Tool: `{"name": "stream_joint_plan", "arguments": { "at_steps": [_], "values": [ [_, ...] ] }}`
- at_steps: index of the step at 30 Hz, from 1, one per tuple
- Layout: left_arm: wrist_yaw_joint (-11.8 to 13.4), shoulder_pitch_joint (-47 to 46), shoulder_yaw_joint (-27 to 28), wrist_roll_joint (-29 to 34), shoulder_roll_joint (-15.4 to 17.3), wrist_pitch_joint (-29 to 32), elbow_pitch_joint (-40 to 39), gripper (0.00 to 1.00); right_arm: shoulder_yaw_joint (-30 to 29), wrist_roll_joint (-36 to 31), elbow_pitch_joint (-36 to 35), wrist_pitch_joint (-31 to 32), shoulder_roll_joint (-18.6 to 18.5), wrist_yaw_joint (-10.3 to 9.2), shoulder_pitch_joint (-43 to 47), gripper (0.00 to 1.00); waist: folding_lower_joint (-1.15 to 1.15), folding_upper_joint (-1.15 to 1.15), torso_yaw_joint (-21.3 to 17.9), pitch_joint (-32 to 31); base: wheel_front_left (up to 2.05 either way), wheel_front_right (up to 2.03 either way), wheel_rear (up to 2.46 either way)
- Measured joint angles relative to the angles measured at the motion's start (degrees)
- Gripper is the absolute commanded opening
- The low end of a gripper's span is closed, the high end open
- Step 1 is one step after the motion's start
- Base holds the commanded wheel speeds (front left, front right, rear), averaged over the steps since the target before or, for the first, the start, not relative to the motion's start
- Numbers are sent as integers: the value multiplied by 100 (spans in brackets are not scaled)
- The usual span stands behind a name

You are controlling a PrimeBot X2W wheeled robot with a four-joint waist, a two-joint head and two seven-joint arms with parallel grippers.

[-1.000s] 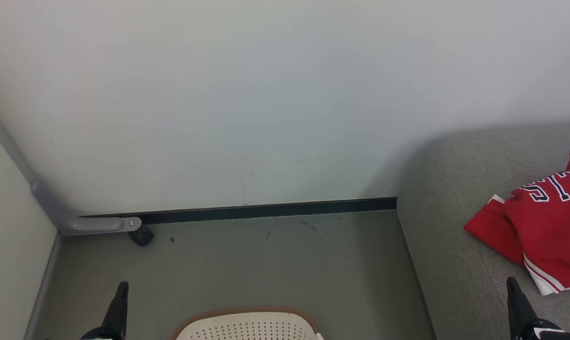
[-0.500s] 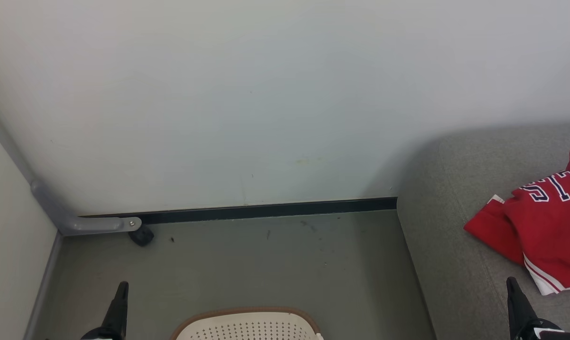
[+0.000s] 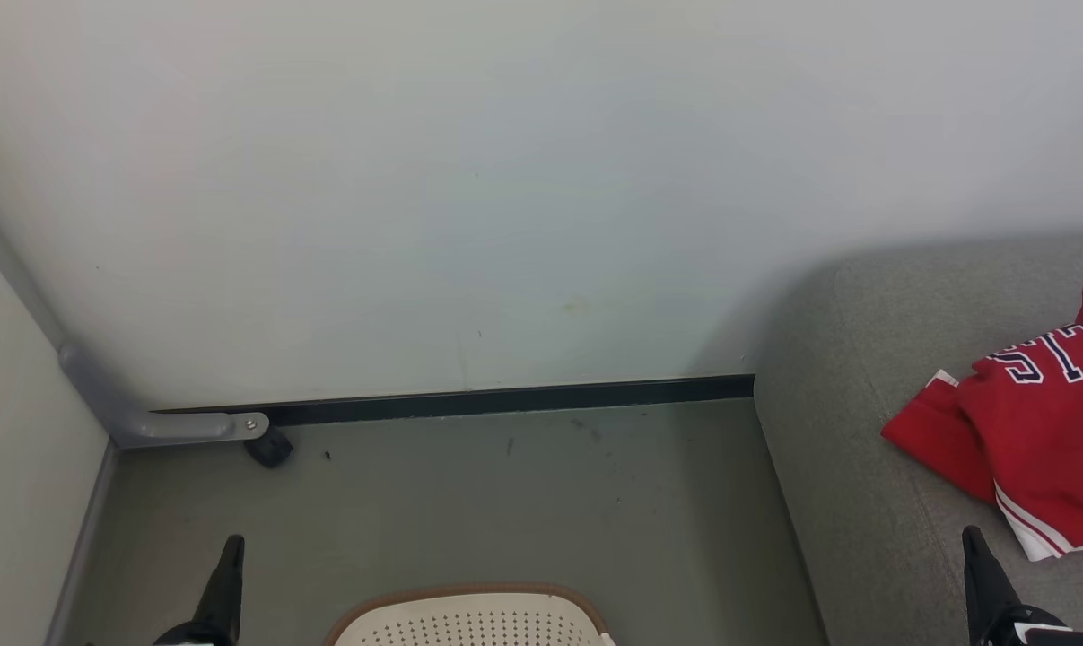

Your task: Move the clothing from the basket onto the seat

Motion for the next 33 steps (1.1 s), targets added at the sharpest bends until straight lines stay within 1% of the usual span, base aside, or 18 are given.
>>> {"name": "stream_joint_plan", "arguments": {
  "at_steps": [33],
  "values": [
    [0,0,0,0,-1,0,-1,0,0,0,-2,0,0,0,0,0,0,0,0,1,0,0,0]
  ]
}}
